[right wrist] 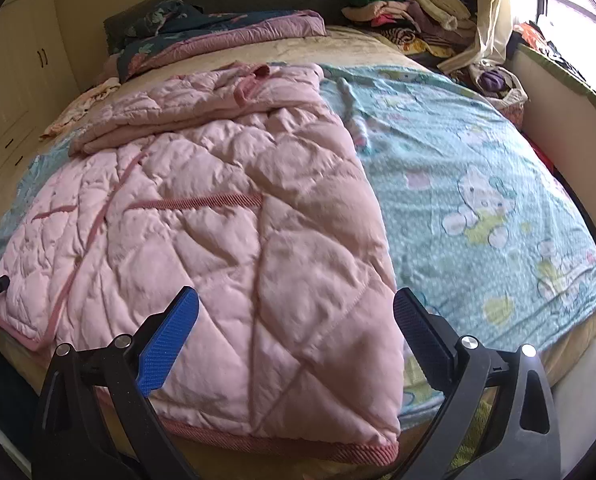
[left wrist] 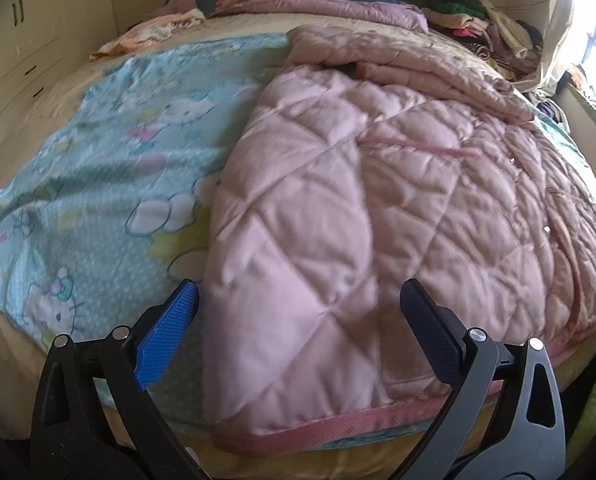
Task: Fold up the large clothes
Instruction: 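Move both tools to the ribbed hem of the jacket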
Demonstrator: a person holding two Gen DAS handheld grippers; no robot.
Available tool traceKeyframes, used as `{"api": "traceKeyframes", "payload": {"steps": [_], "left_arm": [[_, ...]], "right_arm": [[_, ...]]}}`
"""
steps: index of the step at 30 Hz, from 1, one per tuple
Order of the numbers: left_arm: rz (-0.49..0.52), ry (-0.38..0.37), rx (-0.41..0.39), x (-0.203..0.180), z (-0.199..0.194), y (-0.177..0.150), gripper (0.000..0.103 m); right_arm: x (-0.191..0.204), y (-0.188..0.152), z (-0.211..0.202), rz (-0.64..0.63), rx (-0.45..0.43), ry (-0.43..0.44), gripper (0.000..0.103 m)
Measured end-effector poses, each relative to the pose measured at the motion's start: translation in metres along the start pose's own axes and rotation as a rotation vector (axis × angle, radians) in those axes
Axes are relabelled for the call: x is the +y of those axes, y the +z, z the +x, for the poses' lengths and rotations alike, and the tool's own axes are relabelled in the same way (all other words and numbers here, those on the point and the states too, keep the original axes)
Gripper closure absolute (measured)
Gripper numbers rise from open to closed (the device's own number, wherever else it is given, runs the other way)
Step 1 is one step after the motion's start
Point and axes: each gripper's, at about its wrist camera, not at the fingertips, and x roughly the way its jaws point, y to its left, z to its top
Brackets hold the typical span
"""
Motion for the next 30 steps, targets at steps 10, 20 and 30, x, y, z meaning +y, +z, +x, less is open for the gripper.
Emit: {"api": "traceKeyframes", "payload": {"steps": [10, 20, 30], "left_arm": [[-0.053, -0.035, 0.029, 0.015, 0.006, -0.012, 0.008], [-0.047, -0.063, 0.044, 0.008, 0.007, -0.017, 0.008], [-0.062, -0.100, 0.046, 0.008, 0.008, -0.015, 0.009]], "right_arm": [[-0.017, -0.017, 0.004, 0.047, 0.049, 0.005, 0.006], [-0.038, -0.037, 0.012, 0.133, 0.133, 0.086, 0.006], [-0.034, -0.045, 0.005, 0.129, 0.116, 0.202, 0.047]]}}
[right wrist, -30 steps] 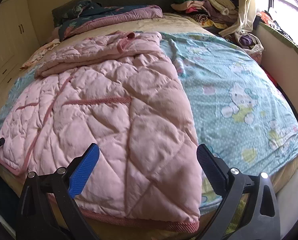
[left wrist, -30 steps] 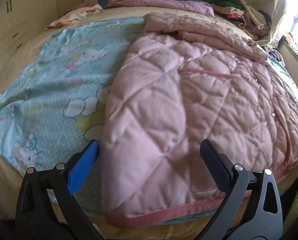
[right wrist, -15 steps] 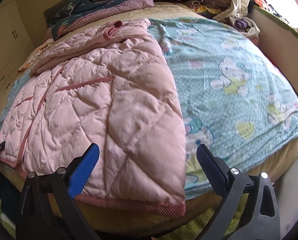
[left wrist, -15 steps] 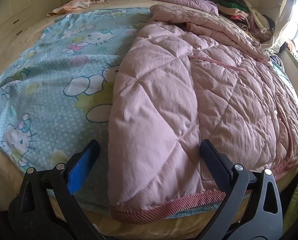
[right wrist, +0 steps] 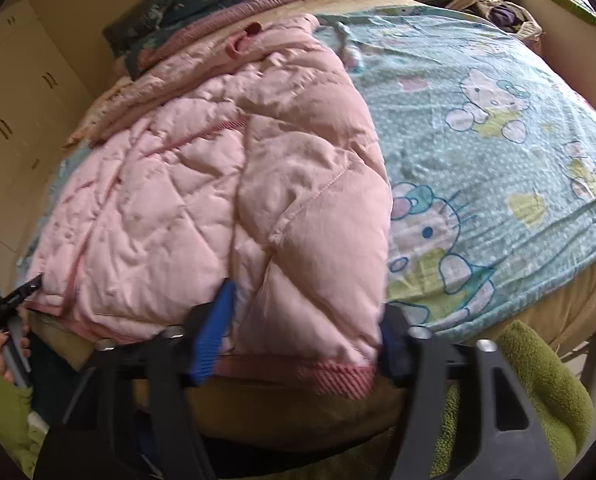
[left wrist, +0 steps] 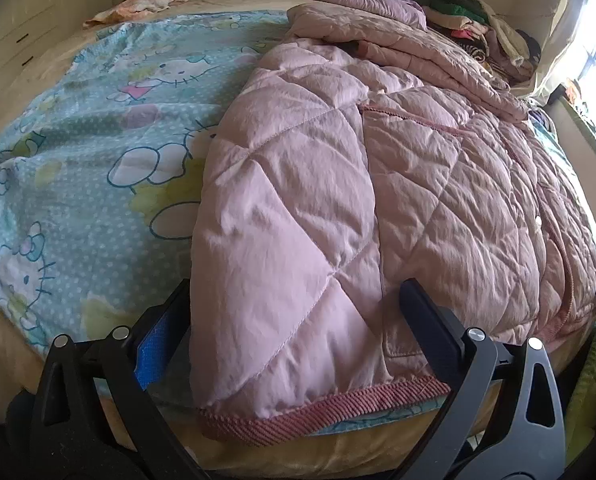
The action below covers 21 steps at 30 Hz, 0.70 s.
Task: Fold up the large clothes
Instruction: 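Move both tools to the ribbed hem of the jacket, then grasp the ribbed hem with the left tool while the right tool grasps it too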
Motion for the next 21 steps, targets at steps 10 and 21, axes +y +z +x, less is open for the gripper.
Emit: {"api": "traceKeyframes", "payload": {"steps": [10, 21], "left_arm": [[0.022, -0.044, -0.020, -0.010, -0.004, -0.001, 0.020], [0.089, -0.092, -0.142, -0.018, -0.043, 0.012, 0.093]], "right_arm": [[-0.005, 0.002, 0.015, 0.024, 0.061, 0.041, 0.039], [0.015, 0.022, -0.032, -0.067, -0.111, 0.125, 0.083]]}}
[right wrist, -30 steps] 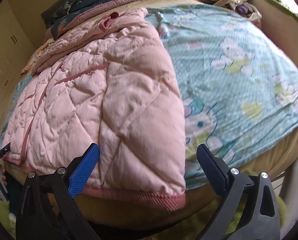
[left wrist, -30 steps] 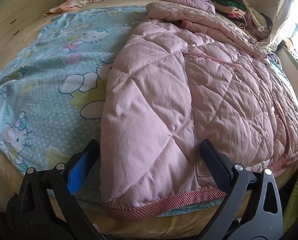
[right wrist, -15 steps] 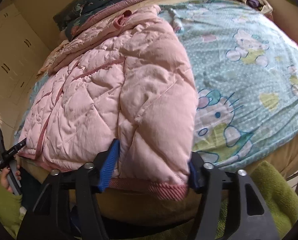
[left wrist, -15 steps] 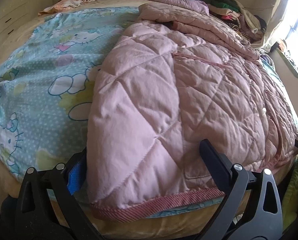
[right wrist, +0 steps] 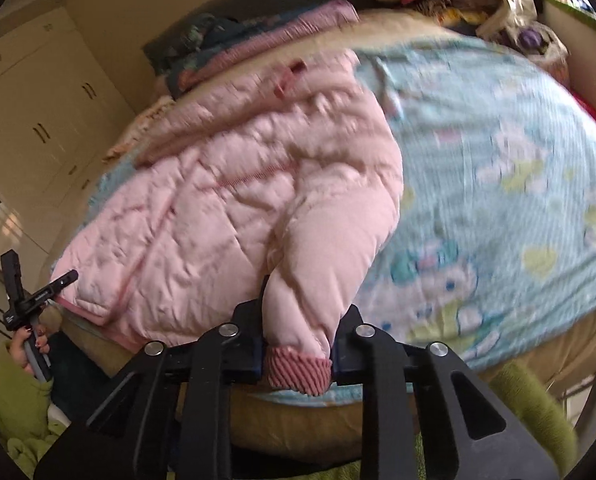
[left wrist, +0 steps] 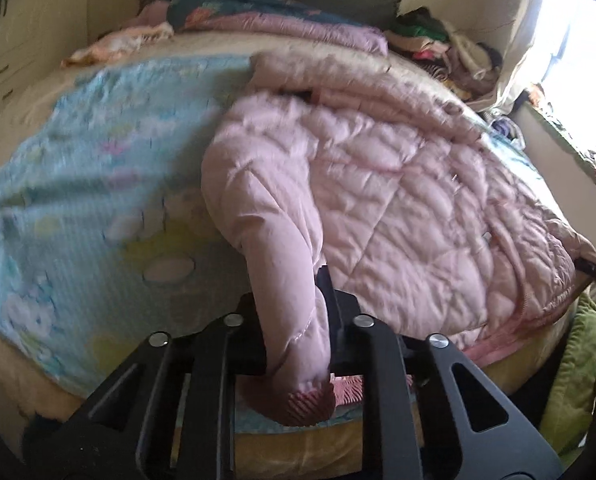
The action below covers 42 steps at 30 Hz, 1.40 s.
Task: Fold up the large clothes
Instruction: 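Grasp the ribbed hem with the left tool while the right tool grasps it too, then lift the hem with both tools and carry it toward the collar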
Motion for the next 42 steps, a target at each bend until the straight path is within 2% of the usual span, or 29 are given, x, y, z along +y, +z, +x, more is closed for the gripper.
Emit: {"api": "traceKeyframes", "payload": {"steps": [5, 12, 25, 42], "left_arm": [[0.023, -0.023, -0.090, -0.008, -0.021, 0.031, 0.094], [0.047, -0.040, -0.181, -0.021, -0.035, 0.071, 0.095], [0.011, -0.058, -0.305, -0.024, -0.046, 0.139, 0.094], [0.010, -0.031, -0.349, -0.034, -0.034, 0.200, 0.094]], "right_arm": [[0.021, 0.035, -0.028, -0.069, -0.120, 0.029, 0.085], [0.043, 0.079, -0.046, -0.107, -0.226, 0.054, 0.086], [0.038, 0.138, -0.062, -0.063, -0.325, 0.059, 0.087], [0.035, 0.199, -0.046, -0.027, -0.372, 0.038, 0.088]]}}
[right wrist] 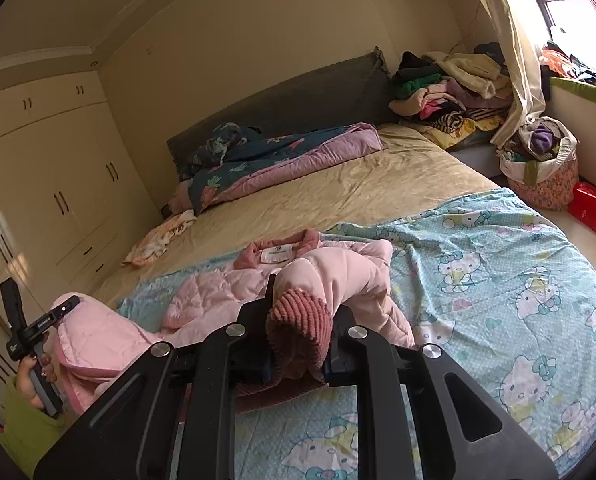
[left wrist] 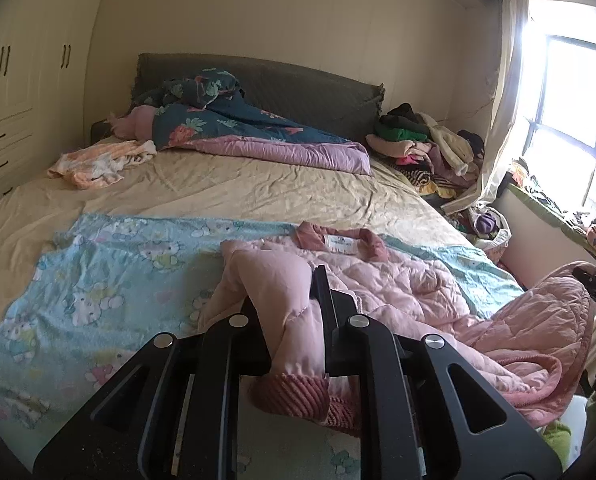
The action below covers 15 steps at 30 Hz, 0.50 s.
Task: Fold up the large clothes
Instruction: 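Lift the hem with both tools and carry it toward the collar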
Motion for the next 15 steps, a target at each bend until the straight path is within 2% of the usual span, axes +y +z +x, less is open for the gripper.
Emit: {"api": "traceKeyframes", "payload": {"steps": [15], "left_arm": [[-0.008, 0.061, -0.023, 0.005, 0.037, 0.055, 0.094]], "right_arm": [[-0.013, 0.062, 0.047, 0.096, -0.002, -0.016, 0.088]]}}
